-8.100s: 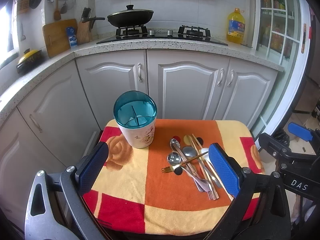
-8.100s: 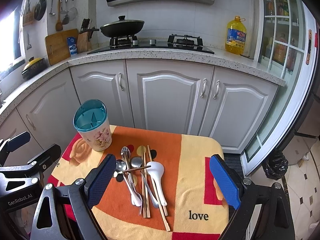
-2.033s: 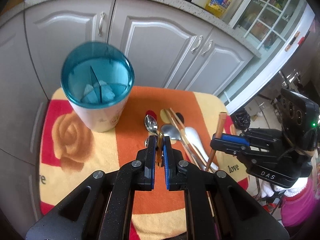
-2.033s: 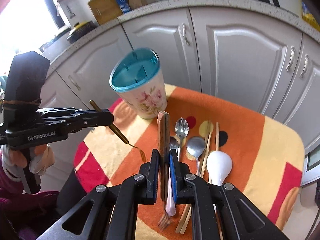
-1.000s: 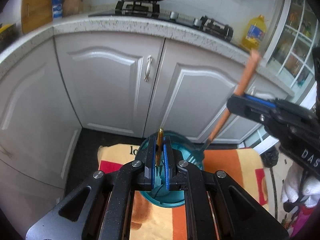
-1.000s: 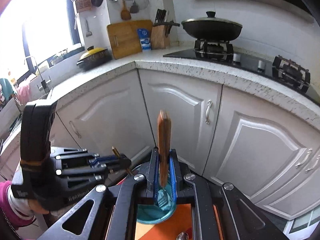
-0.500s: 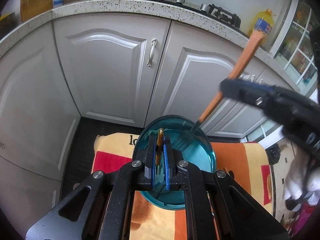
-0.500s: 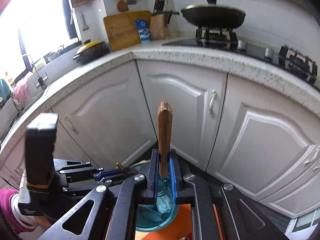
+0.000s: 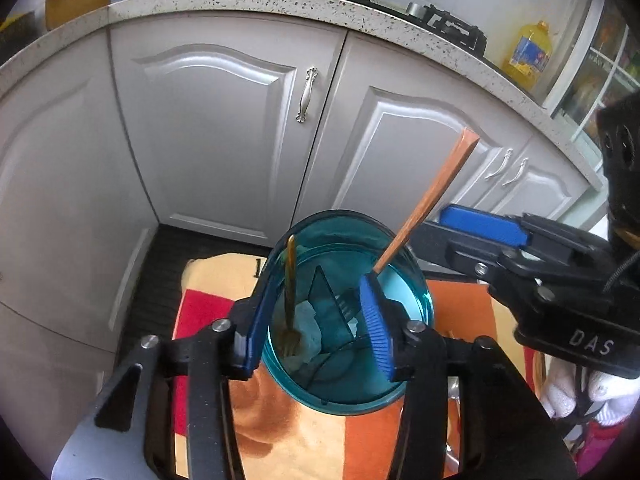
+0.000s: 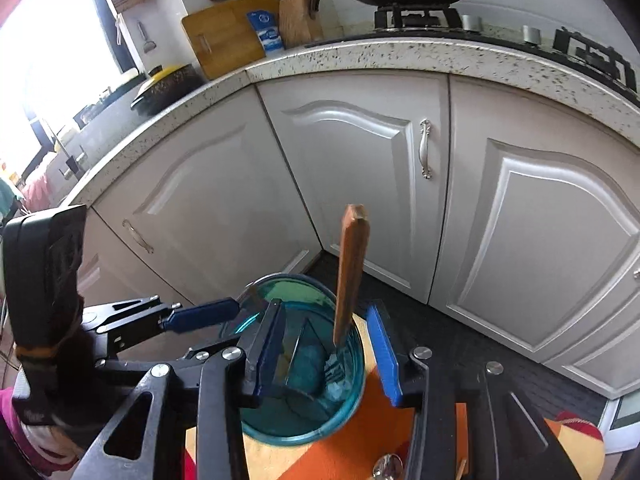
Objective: Organize utensils
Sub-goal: 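Lower fork and wooden spoon into the rose-print cup, opening both tools, then move both tools back over the remaining silver spoons, then grasp a silver spoon with the left tool while the right tool grasps another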
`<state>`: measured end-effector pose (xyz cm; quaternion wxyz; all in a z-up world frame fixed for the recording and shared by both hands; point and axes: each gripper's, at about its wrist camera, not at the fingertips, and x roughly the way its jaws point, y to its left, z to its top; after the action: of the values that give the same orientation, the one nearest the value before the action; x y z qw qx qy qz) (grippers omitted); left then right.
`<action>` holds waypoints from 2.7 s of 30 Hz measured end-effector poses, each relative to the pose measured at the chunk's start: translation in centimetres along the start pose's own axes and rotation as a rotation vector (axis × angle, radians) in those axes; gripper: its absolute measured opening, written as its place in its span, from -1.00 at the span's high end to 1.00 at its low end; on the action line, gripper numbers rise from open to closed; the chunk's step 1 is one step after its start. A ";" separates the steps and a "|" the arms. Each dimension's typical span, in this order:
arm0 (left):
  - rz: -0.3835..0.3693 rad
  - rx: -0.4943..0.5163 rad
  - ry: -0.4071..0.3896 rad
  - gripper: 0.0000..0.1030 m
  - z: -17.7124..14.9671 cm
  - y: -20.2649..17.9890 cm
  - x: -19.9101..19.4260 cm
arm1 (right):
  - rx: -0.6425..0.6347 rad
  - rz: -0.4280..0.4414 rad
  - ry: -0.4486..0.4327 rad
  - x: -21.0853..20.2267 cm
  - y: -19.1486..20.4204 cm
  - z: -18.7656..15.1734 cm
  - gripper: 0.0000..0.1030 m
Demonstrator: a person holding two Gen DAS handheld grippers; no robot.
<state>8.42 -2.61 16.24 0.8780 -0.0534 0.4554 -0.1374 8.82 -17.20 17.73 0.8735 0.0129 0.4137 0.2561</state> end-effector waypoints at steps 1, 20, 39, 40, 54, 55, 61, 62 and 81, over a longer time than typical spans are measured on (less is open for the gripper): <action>0.009 0.005 -0.004 0.05 -0.1 -0.2 -0.2 | -0.001 -0.008 -0.001 -0.4 -0.1 -0.3 0.21; 0.058 0.083 -0.092 -0.01 -5.3 -4.0 -6.1 | 0.051 -0.086 0.010 -7.0 0.5 -9.3 0.19; -0.057 0.111 0.028 -0.01 -12.0 -6.2 -6.3 | 0.118 -0.151 0.085 -11.3 -0.7 -19.8 0.16; -0.068 0.109 0.035 -0.01 -12.3 -6.2 -6.0 | 0.128 -0.150 0.093 -11.1 -1.0 -20.4 0.16; -0.187 0.167 0.150 -0.01 -14.4 -7.3 1.1 | 0.143 0.029 0.146 -6.6 -5.2 -19.0 0.34; -0.191 0.172 0.154 -0.01 -14.3 -7.3 1.5 | 0.120 0.043 0.156 -5.8 -5.5 -18.2 0.35; -0.235 0.181 0.193 -0.01 -13.6 -7.6 4.1 | 0.032 0.115 0.222 -0.7 -6.9 -15.1 0.36; -0.240 0.183 0.199 -0.01 -13.5 -7.6 4.6 | 0.021 0.126 0.229 0.1 -7.1 -14.7 0.36; -0.270 0.169 0.296 0.81 -12.8 -8.5 9.3 | 0.004 0.324 0.337 7.3 -9.6 -13.1 0.83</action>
<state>1.48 -13.05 3.36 0.7765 -0.0193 0.5548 -0.2980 7.29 -24.68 1.68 0.7394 0.0379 0.5470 0.3906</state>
